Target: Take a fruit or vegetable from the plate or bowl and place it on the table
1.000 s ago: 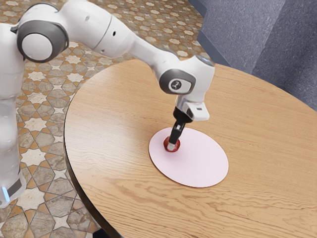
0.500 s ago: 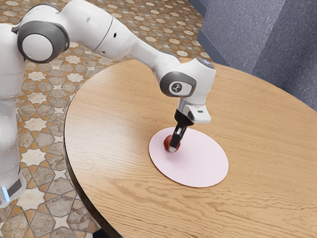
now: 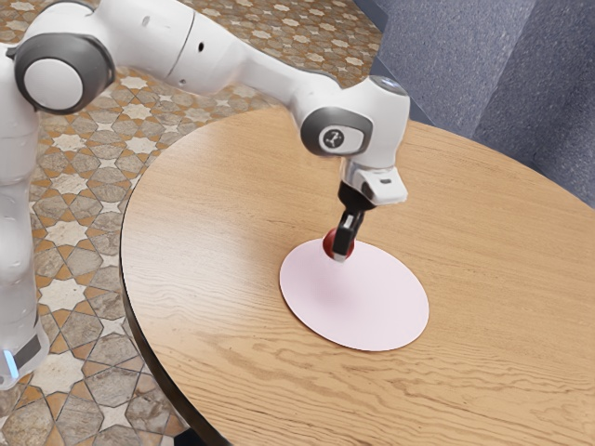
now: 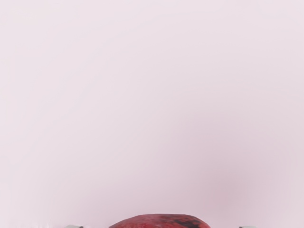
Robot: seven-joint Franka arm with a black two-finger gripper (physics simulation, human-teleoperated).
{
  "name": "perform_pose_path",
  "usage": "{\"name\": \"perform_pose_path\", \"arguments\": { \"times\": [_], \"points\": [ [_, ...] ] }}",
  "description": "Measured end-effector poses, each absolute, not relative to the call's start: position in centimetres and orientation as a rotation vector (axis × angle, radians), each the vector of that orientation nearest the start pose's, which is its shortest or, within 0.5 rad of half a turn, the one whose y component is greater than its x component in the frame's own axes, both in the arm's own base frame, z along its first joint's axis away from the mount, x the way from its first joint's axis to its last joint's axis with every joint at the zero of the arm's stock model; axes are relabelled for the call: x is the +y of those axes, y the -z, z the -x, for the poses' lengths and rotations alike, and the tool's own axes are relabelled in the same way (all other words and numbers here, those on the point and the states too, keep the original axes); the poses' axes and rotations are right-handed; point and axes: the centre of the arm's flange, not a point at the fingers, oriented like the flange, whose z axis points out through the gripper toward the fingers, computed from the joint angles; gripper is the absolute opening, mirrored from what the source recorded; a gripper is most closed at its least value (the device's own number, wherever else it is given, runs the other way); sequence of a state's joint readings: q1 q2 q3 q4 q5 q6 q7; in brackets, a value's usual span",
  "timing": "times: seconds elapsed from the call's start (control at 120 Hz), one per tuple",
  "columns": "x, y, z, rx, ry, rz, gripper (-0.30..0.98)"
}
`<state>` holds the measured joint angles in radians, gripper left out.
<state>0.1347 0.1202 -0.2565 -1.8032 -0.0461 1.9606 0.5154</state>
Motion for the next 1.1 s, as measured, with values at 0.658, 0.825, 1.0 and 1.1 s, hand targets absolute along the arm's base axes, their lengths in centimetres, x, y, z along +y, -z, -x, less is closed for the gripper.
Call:
{"name": "perform_pose_path", "arguments": {
  "times": [0.658,0.825,1.0,1.1],
  "points": [
    [14.7,-50.7,-59.1,0.422,0.162,3.116,0.33],
    [16.6,-50.7,-58.6,0.391,0.163,3.122,0.43],
    [16.3,-50.5,-58.7,0.416,0.166,3.138,0.61],
    [16.1,-50.7,-58.6,0.427,0.182,3.161,0.65]
  ]
}}
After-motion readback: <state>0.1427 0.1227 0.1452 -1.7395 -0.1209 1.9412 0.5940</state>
